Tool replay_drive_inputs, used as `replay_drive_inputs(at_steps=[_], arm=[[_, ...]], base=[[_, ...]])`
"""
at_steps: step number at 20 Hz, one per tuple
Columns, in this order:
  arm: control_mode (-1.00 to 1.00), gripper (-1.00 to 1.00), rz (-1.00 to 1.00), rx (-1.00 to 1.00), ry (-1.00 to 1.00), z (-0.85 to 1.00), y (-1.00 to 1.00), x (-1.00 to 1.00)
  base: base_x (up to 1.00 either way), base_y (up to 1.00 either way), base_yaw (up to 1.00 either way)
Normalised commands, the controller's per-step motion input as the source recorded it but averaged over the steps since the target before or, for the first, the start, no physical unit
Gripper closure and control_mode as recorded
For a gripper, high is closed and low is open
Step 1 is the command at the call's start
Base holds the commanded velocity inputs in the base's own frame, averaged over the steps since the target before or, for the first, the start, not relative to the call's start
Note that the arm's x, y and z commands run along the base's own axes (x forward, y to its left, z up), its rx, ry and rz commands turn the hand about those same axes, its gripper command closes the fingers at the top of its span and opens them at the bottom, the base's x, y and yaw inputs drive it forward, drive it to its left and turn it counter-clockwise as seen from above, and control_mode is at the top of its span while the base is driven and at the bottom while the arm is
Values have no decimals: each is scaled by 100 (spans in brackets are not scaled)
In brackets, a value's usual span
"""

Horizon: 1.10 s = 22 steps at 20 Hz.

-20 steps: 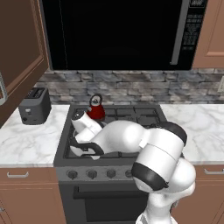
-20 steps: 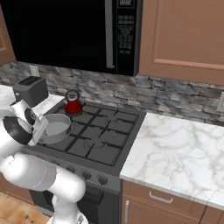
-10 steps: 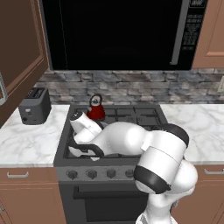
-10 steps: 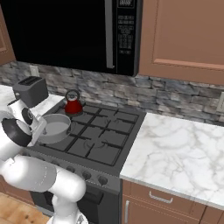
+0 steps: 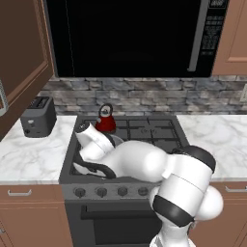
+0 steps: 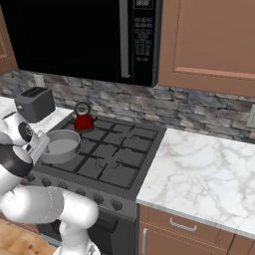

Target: Pick the kettle from the cabinet and place it on a stove burner. Then pick the pot from the counter and place it on another stove burner. Finally, turn both burners on.

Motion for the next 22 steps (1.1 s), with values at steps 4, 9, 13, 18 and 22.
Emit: replay_drive_inputs(at_steps=[4,9,13,18,22], arm=[[-100,-100,0,0,0,23,0,-18],[-100,-100,0,0,-1,25,0,-14],[-100,-100,0,-2,-5,28,0,-17],[-100,-100,0,-4,-7,28,0,-21],[-100,-100,0,-5,-7,25,0,-21]], base=[[0,0,0],[0,0,0],[0,0,0],[0,0,0],[0,0,0]])
